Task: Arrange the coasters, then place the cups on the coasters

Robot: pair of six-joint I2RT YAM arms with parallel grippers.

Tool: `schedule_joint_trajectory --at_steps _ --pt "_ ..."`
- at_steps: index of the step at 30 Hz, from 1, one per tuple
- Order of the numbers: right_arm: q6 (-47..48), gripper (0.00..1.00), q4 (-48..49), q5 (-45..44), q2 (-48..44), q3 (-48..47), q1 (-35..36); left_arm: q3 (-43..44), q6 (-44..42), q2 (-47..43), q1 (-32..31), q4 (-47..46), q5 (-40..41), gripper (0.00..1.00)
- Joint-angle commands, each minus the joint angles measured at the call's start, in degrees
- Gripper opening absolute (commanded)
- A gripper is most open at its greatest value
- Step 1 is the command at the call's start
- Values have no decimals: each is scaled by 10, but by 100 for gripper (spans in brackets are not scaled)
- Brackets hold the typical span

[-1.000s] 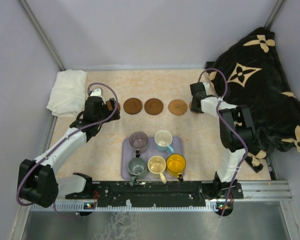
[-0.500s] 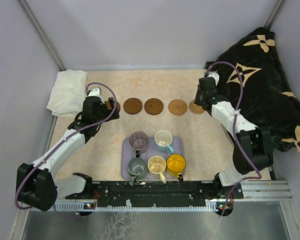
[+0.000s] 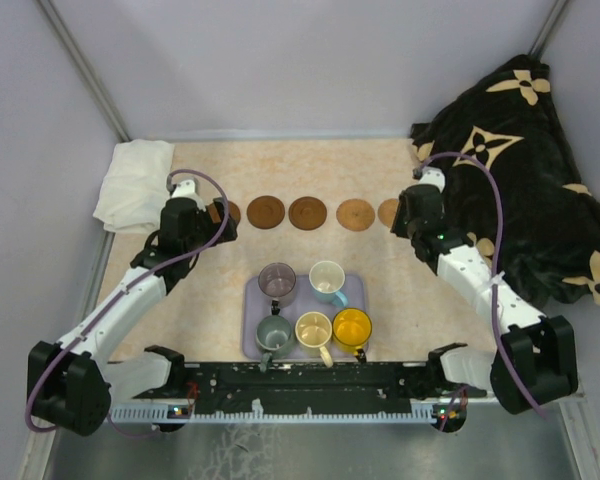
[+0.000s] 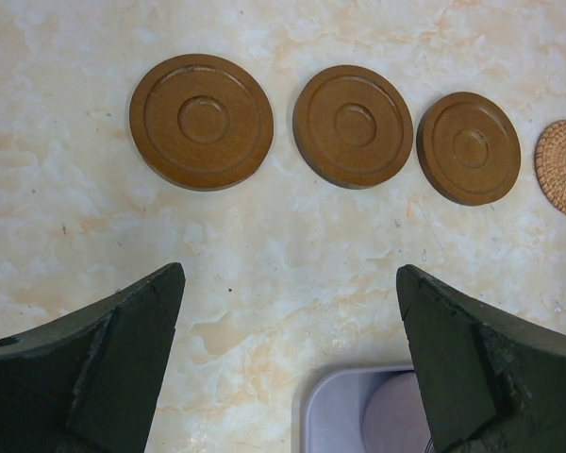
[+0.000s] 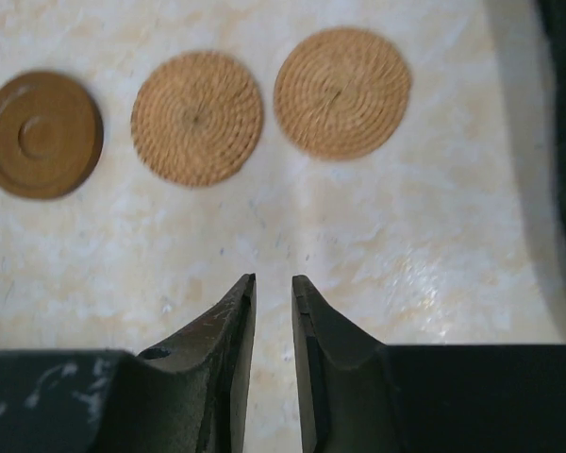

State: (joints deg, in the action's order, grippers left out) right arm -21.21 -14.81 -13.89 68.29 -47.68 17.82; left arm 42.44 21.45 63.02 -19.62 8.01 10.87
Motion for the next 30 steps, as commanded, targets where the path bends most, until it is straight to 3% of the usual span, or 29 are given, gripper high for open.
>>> schedule_joint_trajectory --at_steps 1,12,30 --pt "-30 22 -13 21 -44 48 53 -11 12 -10 -2 0 -15 100" --pt "-69 20 76 94 -23 153 93 -38 22 -17 -2 -7 -23 100" --pt "-49 18 133 108 208 5 130 -44 27 -6 -2 -12 -13 100"
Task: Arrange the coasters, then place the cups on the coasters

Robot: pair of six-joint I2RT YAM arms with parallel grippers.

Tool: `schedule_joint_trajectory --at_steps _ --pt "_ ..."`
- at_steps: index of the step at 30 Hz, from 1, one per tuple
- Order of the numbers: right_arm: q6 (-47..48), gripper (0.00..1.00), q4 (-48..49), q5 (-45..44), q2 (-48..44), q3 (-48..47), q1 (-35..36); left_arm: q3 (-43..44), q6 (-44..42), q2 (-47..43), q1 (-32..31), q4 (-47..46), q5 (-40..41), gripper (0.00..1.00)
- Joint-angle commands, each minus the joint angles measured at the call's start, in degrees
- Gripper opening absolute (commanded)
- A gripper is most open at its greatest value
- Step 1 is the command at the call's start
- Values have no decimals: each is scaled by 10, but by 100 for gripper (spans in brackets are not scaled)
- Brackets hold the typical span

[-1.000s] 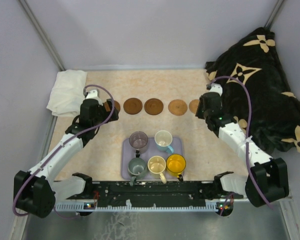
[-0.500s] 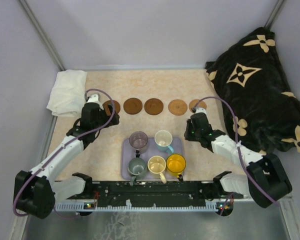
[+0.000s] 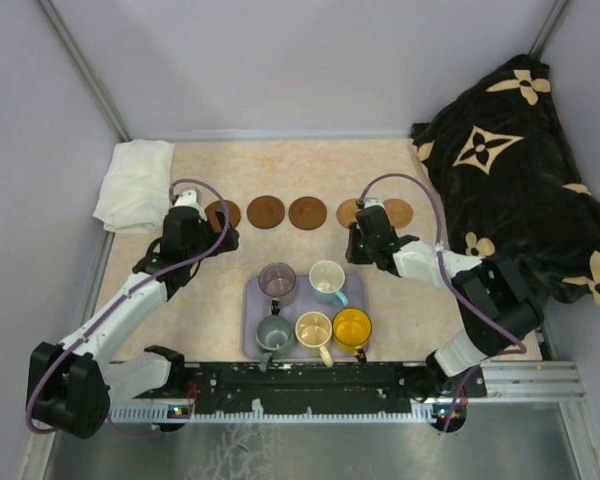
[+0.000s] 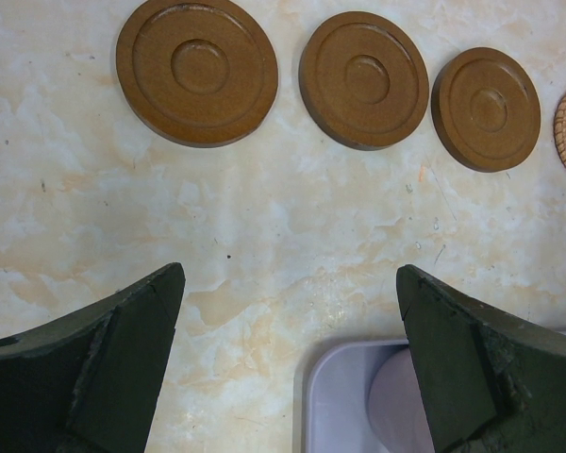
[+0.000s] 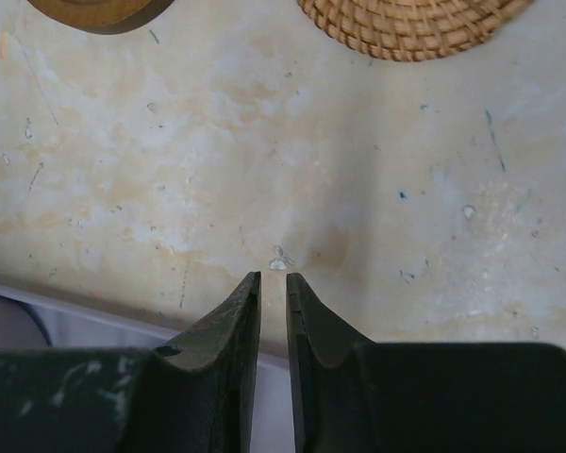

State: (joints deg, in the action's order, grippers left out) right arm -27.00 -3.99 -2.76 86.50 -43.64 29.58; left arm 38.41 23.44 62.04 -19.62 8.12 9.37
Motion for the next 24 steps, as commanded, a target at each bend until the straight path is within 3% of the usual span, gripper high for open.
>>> schedule_joint_trajectory --at_steps 1,24 --pt "8 18 25 -3 33 -38 14 -5 12 7 -2 -14 2 100" --pt "-37 17 14 -48 49 34 86 -18 24 5 -2 -30 -9 100"
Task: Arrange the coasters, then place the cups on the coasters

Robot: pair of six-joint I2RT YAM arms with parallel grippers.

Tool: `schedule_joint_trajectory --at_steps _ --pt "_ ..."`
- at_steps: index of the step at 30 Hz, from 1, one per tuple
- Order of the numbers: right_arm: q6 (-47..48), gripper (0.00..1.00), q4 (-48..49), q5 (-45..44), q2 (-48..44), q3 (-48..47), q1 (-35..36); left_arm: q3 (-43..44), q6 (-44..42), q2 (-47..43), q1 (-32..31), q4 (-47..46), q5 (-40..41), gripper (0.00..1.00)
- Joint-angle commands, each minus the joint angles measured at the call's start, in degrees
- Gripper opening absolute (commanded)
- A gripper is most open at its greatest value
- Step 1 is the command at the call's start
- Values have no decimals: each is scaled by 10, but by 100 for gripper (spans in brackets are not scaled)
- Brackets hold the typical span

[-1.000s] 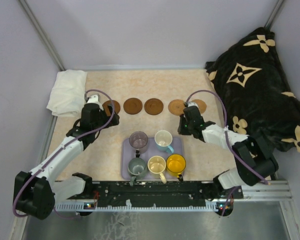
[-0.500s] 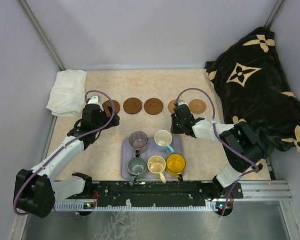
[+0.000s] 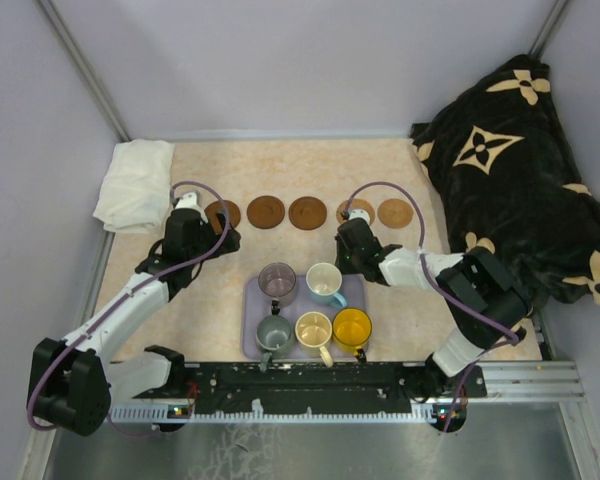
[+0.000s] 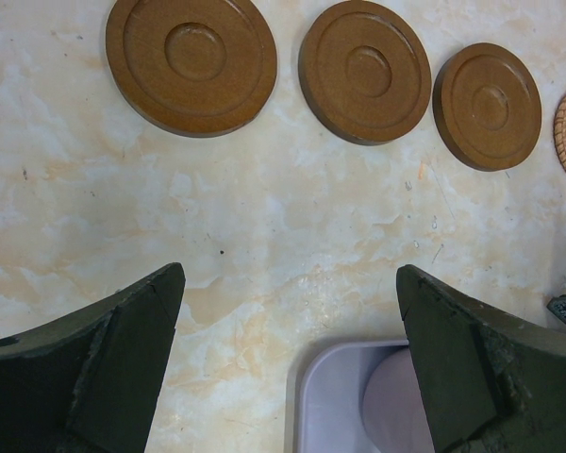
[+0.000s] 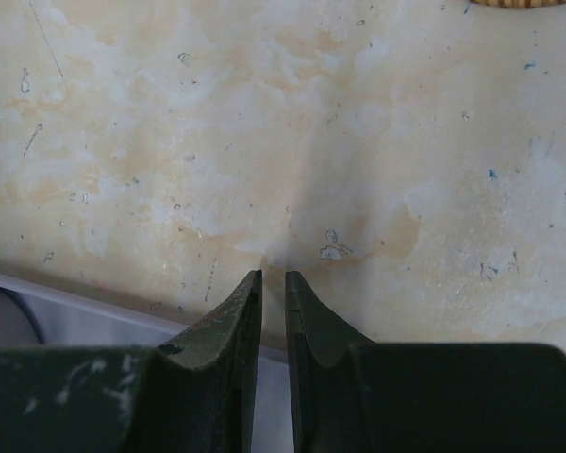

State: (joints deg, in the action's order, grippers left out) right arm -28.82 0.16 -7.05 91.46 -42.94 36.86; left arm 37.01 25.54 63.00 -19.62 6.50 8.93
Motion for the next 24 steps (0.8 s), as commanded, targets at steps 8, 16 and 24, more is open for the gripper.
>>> schedule_joint_trajectory --at_steps 8,16,24 --pt "-29 17 -44 -21 -13 41 20 -2 4 -4 -2 -13 -2 100" --pt "-47 17 -64 -35 -43 75 25 -1 6 -4 -2 -13 0 100" --pt "-57 17 -83 -49 -77 101 26 0 9 -3 -2 -13 -2 100"
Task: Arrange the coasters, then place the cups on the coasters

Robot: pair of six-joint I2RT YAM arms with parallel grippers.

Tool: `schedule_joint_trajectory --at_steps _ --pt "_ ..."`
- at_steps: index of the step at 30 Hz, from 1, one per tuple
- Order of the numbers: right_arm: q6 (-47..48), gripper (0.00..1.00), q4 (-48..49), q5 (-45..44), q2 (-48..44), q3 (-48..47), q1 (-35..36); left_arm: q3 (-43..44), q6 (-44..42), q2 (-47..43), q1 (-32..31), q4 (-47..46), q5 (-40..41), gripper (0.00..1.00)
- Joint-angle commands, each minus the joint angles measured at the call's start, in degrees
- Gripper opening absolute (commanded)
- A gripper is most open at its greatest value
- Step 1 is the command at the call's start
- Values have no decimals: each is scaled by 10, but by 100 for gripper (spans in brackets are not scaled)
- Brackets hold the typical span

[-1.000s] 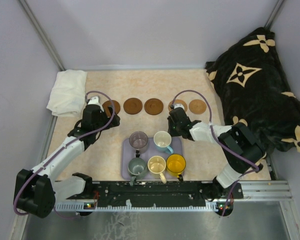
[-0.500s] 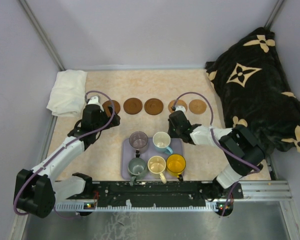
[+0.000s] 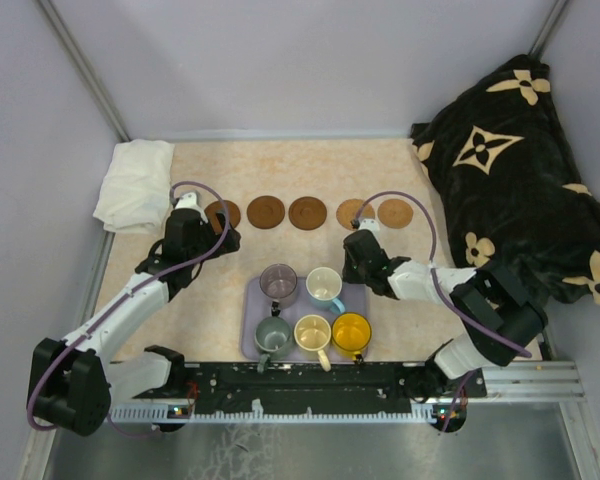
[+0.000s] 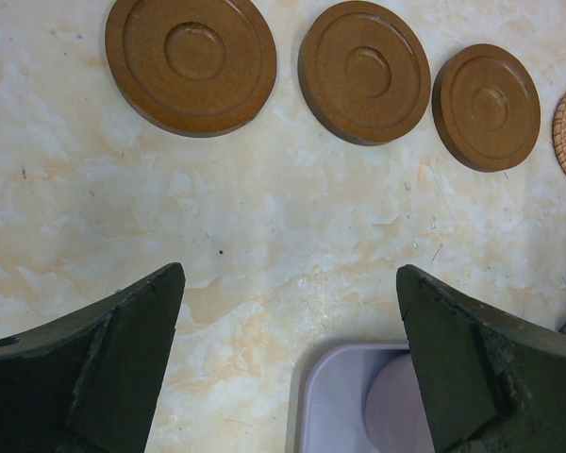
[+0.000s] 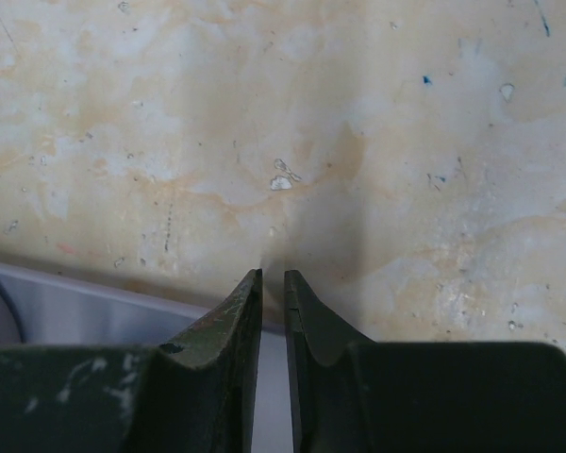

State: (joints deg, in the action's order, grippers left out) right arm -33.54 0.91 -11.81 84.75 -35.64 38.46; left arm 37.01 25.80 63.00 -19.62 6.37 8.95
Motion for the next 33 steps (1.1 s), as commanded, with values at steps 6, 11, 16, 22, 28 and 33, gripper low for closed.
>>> schedule_joint_trajectory --at_steps 6,11,16,22,28,33 --pt "3 18 -91 -31 -3 12 11 2 1 0 -2 -12 0 100" --pt "27 18 -115 -99 17 -57 10 11 -11 2 -2 -9 0 100" --pt "47 19 -165 -163 4 -153 -11 23 -17 -7 -2 -2 -1 100" --pt "53 19 -208 -191 -76 -178 -19 23 -24 -32 -2 5 -14 100" --pt "-18 16 -305 -189 -223 -83 -2 7 -39 -82 -26 20 -23 100" --pt "-113 14 -448 -187 -378 -17 58 -8 -42 -150 -78 32 -32 100"
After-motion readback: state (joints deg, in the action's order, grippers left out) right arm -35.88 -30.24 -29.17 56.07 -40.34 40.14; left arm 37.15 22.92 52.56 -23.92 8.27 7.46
